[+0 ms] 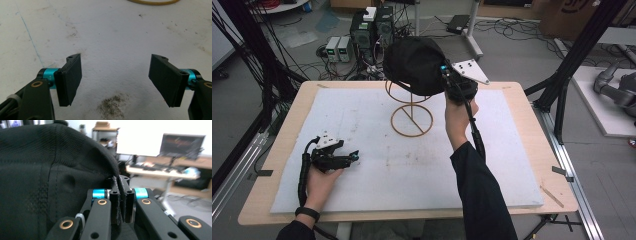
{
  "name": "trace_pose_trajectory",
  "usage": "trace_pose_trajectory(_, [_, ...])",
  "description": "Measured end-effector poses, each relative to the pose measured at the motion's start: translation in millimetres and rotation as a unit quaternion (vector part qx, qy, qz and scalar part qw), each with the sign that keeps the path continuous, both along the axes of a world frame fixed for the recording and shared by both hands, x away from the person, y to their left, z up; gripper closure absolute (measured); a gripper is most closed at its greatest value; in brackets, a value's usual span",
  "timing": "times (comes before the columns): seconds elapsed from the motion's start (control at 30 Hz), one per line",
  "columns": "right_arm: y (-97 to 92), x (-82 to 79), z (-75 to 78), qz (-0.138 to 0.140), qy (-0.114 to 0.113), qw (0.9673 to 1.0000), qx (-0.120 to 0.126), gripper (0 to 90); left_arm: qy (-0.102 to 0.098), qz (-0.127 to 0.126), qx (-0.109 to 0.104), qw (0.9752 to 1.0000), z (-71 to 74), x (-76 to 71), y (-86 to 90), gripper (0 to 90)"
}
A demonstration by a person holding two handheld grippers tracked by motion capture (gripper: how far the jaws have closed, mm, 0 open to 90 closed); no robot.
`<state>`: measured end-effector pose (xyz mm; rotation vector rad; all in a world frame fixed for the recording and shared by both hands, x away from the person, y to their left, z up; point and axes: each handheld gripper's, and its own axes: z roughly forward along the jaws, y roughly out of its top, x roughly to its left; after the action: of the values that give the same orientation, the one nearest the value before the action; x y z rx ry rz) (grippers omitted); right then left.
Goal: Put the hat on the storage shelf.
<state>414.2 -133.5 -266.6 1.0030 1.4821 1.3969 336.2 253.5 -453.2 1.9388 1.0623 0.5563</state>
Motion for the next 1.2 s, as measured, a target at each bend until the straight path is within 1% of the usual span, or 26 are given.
trace_pose_trajectory(0.07, [2.0, 4.6, -5.0, 0.022, 0.024, 0.9994, 0.008, 87.9, 0.000, 0.000, 0.000, 1.0000, 0.0, 0.0, -0.2, 26.8])
trace_pose_trajectory(0.1, [2.7, 5.4, -7.4, 0.028, 0.026, 0.9993, 0.006, 87.0, 0.000, -0.001, 0.001, 1.0000, 0.0, 0.1, 0.1, 26.8])
trace_pose_trajectory(0.13, [3.5, 6.8, -9.7, 0.034, 0.031, 0.9989, -0.004, 86.1, 0.001, 0.000, 0.002, 1.0000, 0.0, 0.2, -0.1, 26.8])
trace_pose_trajectory(0.17, [3.9, 7.8, -12.1, 0.036, 0.040, 0.9985, -0.009, 84.8, 0.001, 0.000, 0.002, 1.0000, -0.1, 0.2, -0.3, 26.9])
trace_pose_trajectory(0.23, [1.9, 8.7, -15.6, 0.043, 0.047, 0.9979, -0.010, 78.5, 0.001, 0.001, 0.003, 1.0000, -0.3, 0.2, -1.0, 27.0])
trace_pose_trajectory(0.27, [0.0, 8.2, -15.9, 0.046, 0.048, 0.9978, -0.005, 74.4, 0.001, 0.000, 0.004, 1.0000, -0.2, 0.2, -1.2, 27.1])
trace_pose_trajectory(0.3, [-2.1, 6.7, -15.4, 0.055, 0.043, 0.9976, 0.002, 68.9, 0.001, 0.000, 0.006, 1.0000, -0.1, 0.1, -1.2, 27.1])
trace_pose_trajectory(0.33, [-3.7, 4.4, -14.5, 0.059, 0.037, 0.9976, 0.002, 63.7, 0.001, -0.001, 0.005, 1.0000, -0.2, 0.0, -1.3, 27.1])
trace_pose_trajectory(0.37, [-5.3, 1.6, -13.4, 0.057, 0.033, 0.9978, -0.004, 61.1, 0.000, 0.000, 0.006, 1.0000, -0.3, 0.0, -1.4, 27.1])
trace_pose_trajectory(0.4, [-7.9, -1.4, -12.6, 0.062, 0.031, 0.9975, -0.007, 59.3, 0.001, 0.000, 0.005, 1.0000, -0.1, 0.1, -1.3, 27.1])
trace_pose_trajectory(0.47, [-16.0, -7.6, -13.4, 0.068, 0.028, 0.9972, -0.017, 51.6, 0.001, 0.002, 0.005, 1.0000, -0.4, 0.2, -1.6, 27.1])
trace_pose_trajectory(0.57, [-33.8, -16.6, -21.3, 0.062, 0.032, 0.9970, -0.034, 47.3, -0.001, 0.001, 0.008, 1.0000, -0.5, 0.2, -2.1, 27.0])
trace_pose_trajectory(0.6, [-40.9, -19.6, -25.7, 0.060, 0.035, 0.9968, -0.038, 45.9, 0.000, 0.002, 0.011, 0.9999, -0.4, -0.1, -2.4, 27.0])
trace_pose_trajectory(0.7, [-65.0, -28.0, -41.4, 0.058, 0.057, 0.9956, -0.045, 42.8, -0.001, 0.003, 0.013, 0.9999, -0.6, -0.1, -3.3, 26.8])
trace_pose_trajectory(0.77, [-80.8, -36.5, -52.5, 0.054, 0.068, 0.9951, -0.048, 41.1, -0.002, 0.005, 0.016, 0.9999, -0.7, 0.0, -3.7, 26.4])
trace_pose_trajectory(0.83, [-95.4, -46.5, -64.0, 0.051, 0.073, 0.9948, -0.050, 39.0, -0.001, 0.005, 0.019, 0.9998, -0.6, 0.0, -3.8, 26.2])
trace_pose_trajectory(0.93, [-114.2, -60.7, -81.1, 0.046, 0.088, 0.9934, -0.057, 36.5, -0.001, 0.007, 0.019, 0.9998, -0.6, -0.1, -3.9, 26.0])
trace_pose_trajectory(1.0, [-124.7, -68.8, -93.8, 0.046, 0.096, 0.9929, -0.054, 34.7, -0.002, 0.006, 0.020, 0.9998, -0.6, -0.1, -4.0, 25.9])
trace_pose_trajectory(1.1, [-136.3, -77.2, -112.9, 0.044, 0.119, 0.9905, -0.052, 30.8, -0.004, 0.005, 0.023, 0.9997, -0.7, -0.6, -5.1, 25.8])
trace_pose_trajectory(1.2, [-143.8, -83.0, -132.4, 0.046, 0.140, 0.9876, -0.053, 29.9, -0.005, 0.003, 0.026, 0.9996, -0.8, -1.0, -5.9, 25.8])
